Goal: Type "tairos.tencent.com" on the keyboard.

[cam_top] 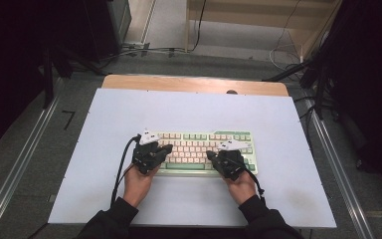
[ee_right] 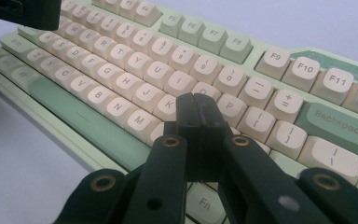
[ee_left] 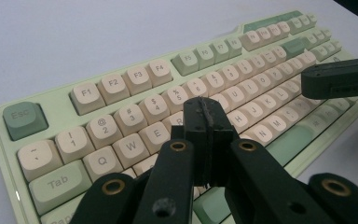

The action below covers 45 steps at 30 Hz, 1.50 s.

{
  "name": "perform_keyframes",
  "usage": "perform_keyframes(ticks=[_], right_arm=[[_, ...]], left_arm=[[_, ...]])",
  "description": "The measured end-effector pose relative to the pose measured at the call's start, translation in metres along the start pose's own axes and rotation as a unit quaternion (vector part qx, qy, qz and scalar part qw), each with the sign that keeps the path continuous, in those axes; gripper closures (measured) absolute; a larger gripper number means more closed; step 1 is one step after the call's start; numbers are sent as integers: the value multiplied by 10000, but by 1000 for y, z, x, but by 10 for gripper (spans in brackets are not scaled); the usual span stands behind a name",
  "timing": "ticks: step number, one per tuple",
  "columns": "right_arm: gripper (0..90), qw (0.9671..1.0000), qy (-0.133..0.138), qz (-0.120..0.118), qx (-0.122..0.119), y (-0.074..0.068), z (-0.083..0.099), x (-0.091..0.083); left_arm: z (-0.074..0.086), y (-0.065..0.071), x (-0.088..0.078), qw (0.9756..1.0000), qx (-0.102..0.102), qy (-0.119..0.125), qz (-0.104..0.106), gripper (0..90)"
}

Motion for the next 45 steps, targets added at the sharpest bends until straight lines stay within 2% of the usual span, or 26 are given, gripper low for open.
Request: perform_keyframes(ticks=[13,22,31,45], right_arm=[[873,10000,85,-4,-31,-1,-4,-2],[873,10000,96,12,-9,0,-6,-1],[873,9999,117,20,-3,0,-8,0],[873,9999,126,25,2,0,-10,2]], left_arm=[[6,1,0,9999,32,-148,51,900],[8,6,1,9998,73,-166,74,900],[13,9,8,9991,154,-388,78,900],[16,10,13,9983,214,-538,20,900]])
Point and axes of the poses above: each handheld gripper's, and its own axes: x roughly forward along the jaws, z roughly out of its underside, y roughly to its right, the point moved 7 cm from there along x, roughly forward along the jaws, and after that the axes turned 10 degrees about -y, right-handed, at the moved point
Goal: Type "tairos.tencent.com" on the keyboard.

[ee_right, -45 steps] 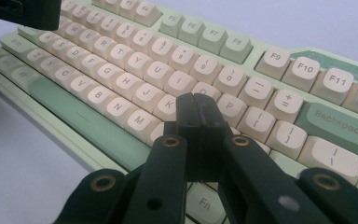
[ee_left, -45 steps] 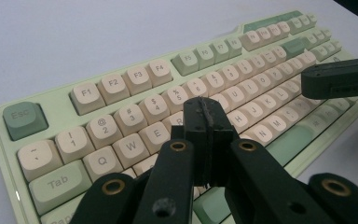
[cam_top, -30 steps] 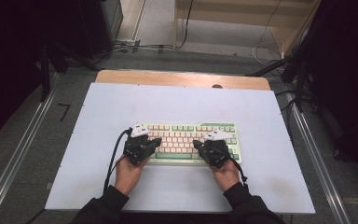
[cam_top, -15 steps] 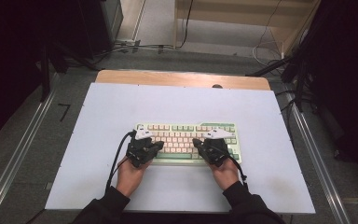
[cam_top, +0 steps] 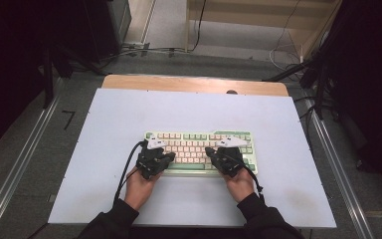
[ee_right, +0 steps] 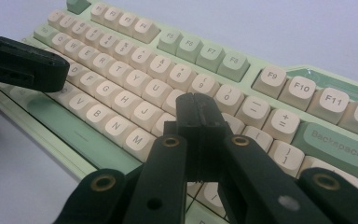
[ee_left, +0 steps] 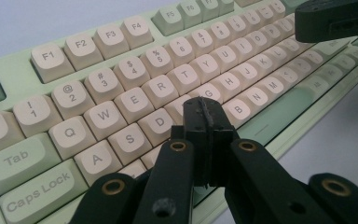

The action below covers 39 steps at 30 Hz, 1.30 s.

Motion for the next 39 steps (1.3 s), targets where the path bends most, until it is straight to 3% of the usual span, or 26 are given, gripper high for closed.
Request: perform_keyframes(ticks=[39], right_arm=[[873,10000,4,26,-9,0,-1,2]], left_arm=[[3,0,6,9998,35,-167,-36,900]])
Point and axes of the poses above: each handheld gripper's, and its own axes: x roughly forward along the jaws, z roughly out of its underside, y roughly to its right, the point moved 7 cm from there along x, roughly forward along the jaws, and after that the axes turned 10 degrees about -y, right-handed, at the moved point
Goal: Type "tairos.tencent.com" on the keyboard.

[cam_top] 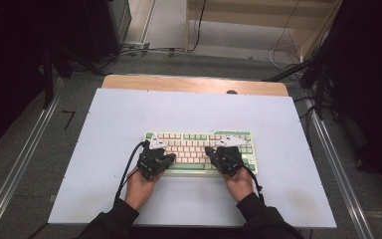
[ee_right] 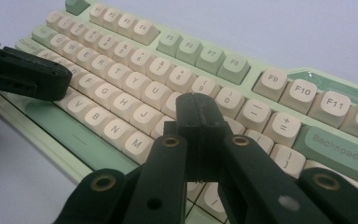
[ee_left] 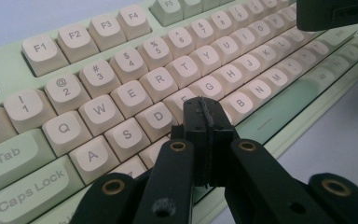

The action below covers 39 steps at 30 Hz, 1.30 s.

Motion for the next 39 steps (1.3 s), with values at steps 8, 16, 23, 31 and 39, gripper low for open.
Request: perform_keyframes(ticks=[8,16,23,31,39], right_arm=[[873,10000,-1,3,19,0,0,0],[873,10000,15,25,20,1,-1,1],[873,10000,57,46,38,-1,-8,7],[873,9999,43,83,72,2,-11,11],[873,9999,0,103,98,4,-11,15]], left_arm=[[-2,1,-5,9999,-15,139,69,900],[-8,-6,-17,9983,-223,544,53,900],[-9,-13,-21,9967,-355,729,-26,900],[-9,-13,-21,9966,-354,737,-38,900],[-9,-13,-20,9967,-346,736,-46,900]])
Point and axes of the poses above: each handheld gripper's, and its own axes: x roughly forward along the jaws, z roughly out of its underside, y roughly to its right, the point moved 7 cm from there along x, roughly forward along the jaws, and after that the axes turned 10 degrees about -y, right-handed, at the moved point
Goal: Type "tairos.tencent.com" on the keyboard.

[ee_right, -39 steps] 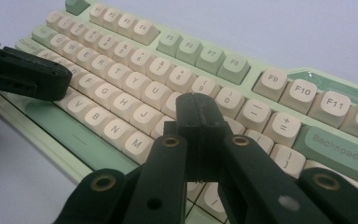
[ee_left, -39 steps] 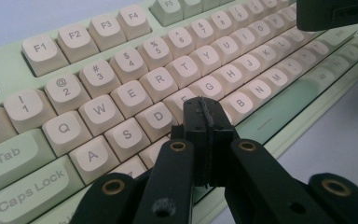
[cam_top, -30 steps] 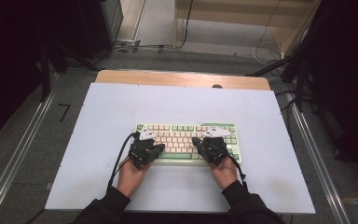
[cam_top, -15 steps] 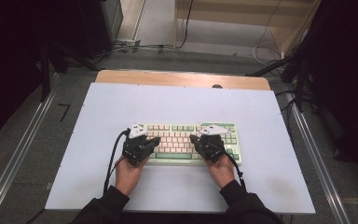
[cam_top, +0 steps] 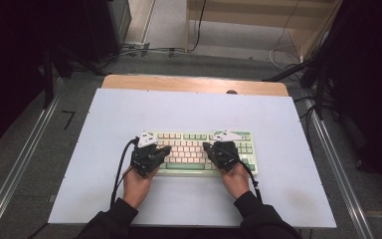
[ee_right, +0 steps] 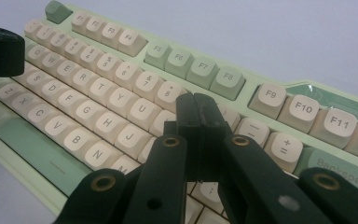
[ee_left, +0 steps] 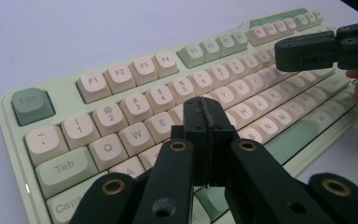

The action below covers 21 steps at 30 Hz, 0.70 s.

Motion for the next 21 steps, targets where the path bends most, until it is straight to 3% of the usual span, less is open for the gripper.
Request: perform_keyframes(ticks=[21], right_arm=[[873,10000,-82,45,11,2,-1,7]], left_arm=[[0,0,1,10000,4,-22,11,900]])
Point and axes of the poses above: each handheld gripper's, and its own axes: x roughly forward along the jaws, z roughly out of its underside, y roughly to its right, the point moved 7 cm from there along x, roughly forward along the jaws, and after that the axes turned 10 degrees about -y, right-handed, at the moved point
